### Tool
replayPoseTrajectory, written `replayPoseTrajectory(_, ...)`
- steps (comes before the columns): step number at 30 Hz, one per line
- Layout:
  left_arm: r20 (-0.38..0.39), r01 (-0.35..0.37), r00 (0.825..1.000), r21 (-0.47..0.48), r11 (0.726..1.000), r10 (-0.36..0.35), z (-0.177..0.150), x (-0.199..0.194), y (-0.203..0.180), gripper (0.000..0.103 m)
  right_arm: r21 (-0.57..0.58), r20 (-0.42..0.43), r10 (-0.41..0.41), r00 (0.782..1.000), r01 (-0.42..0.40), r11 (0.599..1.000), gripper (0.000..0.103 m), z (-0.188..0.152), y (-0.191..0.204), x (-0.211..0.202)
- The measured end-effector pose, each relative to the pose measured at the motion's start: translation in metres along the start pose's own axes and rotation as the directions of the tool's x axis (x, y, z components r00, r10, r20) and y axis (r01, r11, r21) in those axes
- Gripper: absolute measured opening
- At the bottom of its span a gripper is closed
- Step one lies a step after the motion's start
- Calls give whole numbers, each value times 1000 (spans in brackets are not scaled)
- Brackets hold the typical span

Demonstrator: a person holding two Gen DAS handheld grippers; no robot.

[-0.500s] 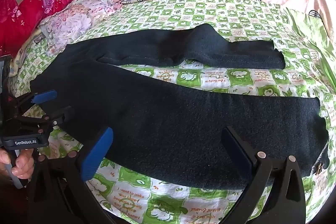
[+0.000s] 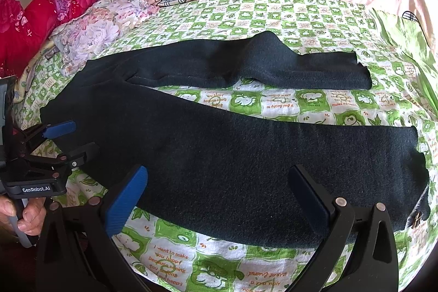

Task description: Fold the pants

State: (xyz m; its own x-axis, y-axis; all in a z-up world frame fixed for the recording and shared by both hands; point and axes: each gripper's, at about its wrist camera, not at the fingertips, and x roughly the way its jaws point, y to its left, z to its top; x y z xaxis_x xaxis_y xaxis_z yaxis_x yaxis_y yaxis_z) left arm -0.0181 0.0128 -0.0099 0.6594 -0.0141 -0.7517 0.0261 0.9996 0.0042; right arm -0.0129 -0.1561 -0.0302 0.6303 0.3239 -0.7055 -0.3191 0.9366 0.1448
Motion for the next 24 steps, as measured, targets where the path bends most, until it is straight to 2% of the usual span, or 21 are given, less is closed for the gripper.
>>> replayPoseTrajectory(12,-3,12,1000,4,1000,-12,3,-1,-2,91,-1,3,-4,1000,4,1000,103,5,-6,-3)
replayPoseTrajectory(16,-8,15,1000,10,1000,-15,4,1,-4,91,-3,34,-3,999,3,1000,103,3,-6,-3)
replayPoseTrajectory(24,-21,22,1000,14,1000,-22,6,5,-4,91,14,17,10,1000,-10,1000,103,5,-6,-2)
